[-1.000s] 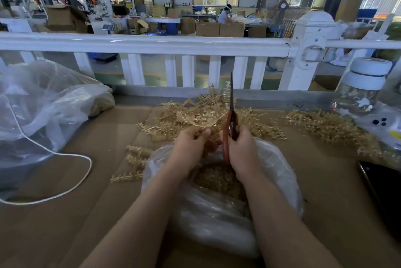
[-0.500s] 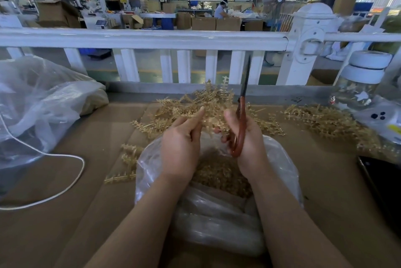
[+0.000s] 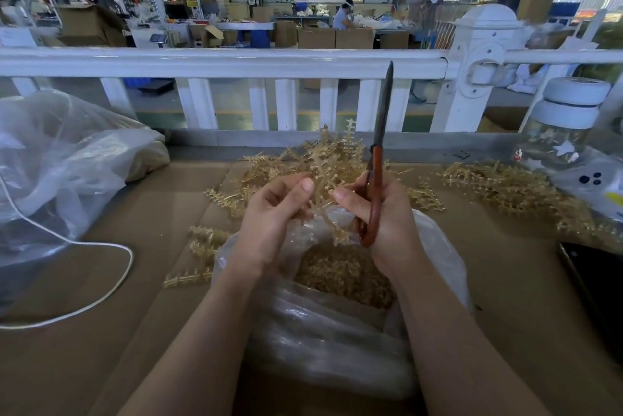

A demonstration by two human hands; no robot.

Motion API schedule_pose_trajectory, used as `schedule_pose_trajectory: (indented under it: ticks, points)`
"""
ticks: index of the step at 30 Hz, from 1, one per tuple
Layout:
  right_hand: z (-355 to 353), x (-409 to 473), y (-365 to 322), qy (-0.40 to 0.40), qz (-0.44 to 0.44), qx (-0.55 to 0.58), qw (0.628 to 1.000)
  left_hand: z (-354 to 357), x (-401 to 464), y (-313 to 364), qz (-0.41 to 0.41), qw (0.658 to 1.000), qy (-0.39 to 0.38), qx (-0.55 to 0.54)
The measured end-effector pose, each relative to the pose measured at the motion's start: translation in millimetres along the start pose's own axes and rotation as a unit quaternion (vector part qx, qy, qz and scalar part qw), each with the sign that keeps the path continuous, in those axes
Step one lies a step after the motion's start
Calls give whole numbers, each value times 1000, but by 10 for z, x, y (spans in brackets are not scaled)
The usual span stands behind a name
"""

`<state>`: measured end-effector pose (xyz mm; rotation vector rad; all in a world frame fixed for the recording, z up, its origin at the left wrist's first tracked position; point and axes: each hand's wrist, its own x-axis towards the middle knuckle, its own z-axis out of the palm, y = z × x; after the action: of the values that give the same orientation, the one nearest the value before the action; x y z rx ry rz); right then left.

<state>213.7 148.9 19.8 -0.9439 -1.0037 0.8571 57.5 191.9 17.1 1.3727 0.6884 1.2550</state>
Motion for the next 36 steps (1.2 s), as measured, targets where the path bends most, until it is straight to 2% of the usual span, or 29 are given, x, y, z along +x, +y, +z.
schedule_pose_trajectory:
  ticks: [4, 10, 16, 19, 22, 24, 27, 31, 33, 36]
  points:
    - [24, -8, 0, -16, 3, -27, 1000, 43, -21, 2, 38, 997, -59, 31]
    - [-6, 17, 51, -1, 16, -16, 1000, 19, -6, 29, 18, 996, -64, 55]
    - [22, 16, 58, 5, 33, -35, 999, 51, -26, 60, 35, 986, -56, 153]
    - [42, 12, 57, 4, 42, -38, 998, 40, -48, 82, 19, 990, -65, 128]
    - [67, 4, 37, 4, 64, -18, 998, 59, -50, 97, 13, 982, -29, 185]
    - [65, -1, 23, 9, 68, 1, 998, 99, -48, 78, 53, 954, 35, 293]
    - [40, -5, 5, 16, 55, 30, 998, 111, -33, 76, 155, 883, 153, 415]
    - [57, -19, -6, 10, 43, 78, 996, 115, -45, 99, 314, 773, 196, 516]
    - [68, -23, 3, 3, 34, 78, 996, 127, -61, 114, 327, 731, 206, 563]
    - [90, -31, 22, 4, 22, 66, 998, 138, -81, 114, 283, 705, 200, 619]
